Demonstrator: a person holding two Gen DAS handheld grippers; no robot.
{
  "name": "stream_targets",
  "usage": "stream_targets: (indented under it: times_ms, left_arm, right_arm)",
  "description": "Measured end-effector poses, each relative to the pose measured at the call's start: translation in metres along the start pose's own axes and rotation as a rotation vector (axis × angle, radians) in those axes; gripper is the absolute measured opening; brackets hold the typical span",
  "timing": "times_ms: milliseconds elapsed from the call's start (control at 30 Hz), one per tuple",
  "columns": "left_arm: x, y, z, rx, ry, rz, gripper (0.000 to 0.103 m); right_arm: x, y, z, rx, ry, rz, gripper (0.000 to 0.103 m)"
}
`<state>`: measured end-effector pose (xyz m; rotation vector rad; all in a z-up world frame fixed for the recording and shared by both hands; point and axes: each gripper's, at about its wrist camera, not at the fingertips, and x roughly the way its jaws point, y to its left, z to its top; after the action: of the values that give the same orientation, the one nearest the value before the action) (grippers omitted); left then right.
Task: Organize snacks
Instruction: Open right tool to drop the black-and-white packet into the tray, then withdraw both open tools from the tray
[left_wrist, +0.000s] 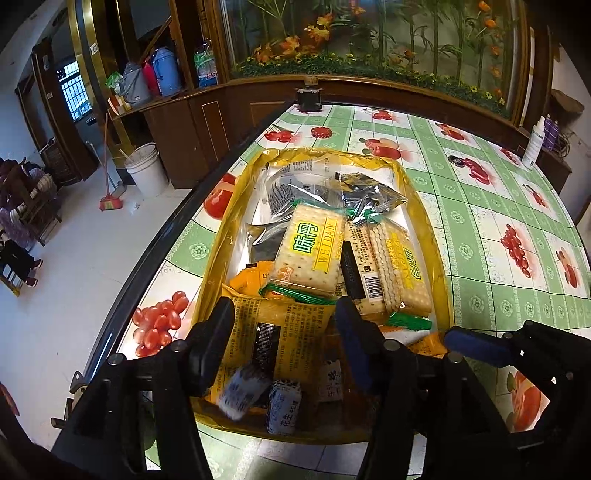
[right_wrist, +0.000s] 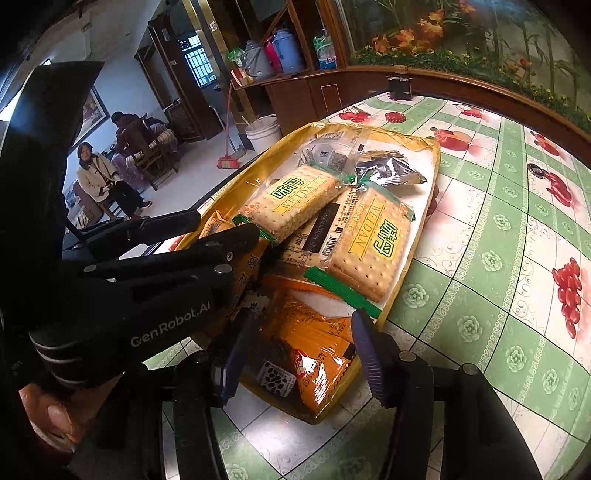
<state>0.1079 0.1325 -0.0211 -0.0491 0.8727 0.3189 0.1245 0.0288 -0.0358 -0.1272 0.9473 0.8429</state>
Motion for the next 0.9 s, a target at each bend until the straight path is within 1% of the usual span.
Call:
stream_targets:
  times_ms: [233,367,533,633,767,800,867,900]
  left_arm:
    - [-0.006,0.012,0.001,-0.050,-0.006,-0.003,0.057]
    - [-0.009,0.021,0.001,-0.076,-0.014,0.008,0.057]
    - [-0.008,0.025,0.000,-0.097,0.005,-0.006,0.057]
    - [-0.015,0.018,-0.001,-0.083,-0.007,-0.012,0.057]
    - [-0.033,-0.001,-0.004,-0.047,-0.026,-0.024,0.057]
    - [-0.038,-0.007,-0.005,-0.031,-0.037,-0.020,0.057]
    - [-0.054,-0.020,-0.010,0.002,-0.073,0.002,0.057]
    - [-0.061,-0.025,-0.012,0.015,-0.086,0.000,0.057]
  right_arm:
    - [-0.013,-0.003,-0.004,0.022,-0.026,0.005,0.060]
    - [-0.024,-0.007,-0.009,0.040,-0.046,0.010,0.061]
    - [-0.037,-0.018,-0.017,0.086,-0.075,0.020,0.062]
    - [-0.050,-0.026,-0.024,0.130,-0.107,0.032,0.067]
    - [-0.067,-0.036,-0.031,0.172,-0.149,0.038,0.067]
    - [-0.071,-0.038,-0.033,0.181,-0.162,0.038,0.068]
    - [-0.082,-0.041,-0.039,0.198,-0.194,0.029,0.073]
    - [-0.088,-0.043,-0.042,0.208,-0.209,0.025,0.074]
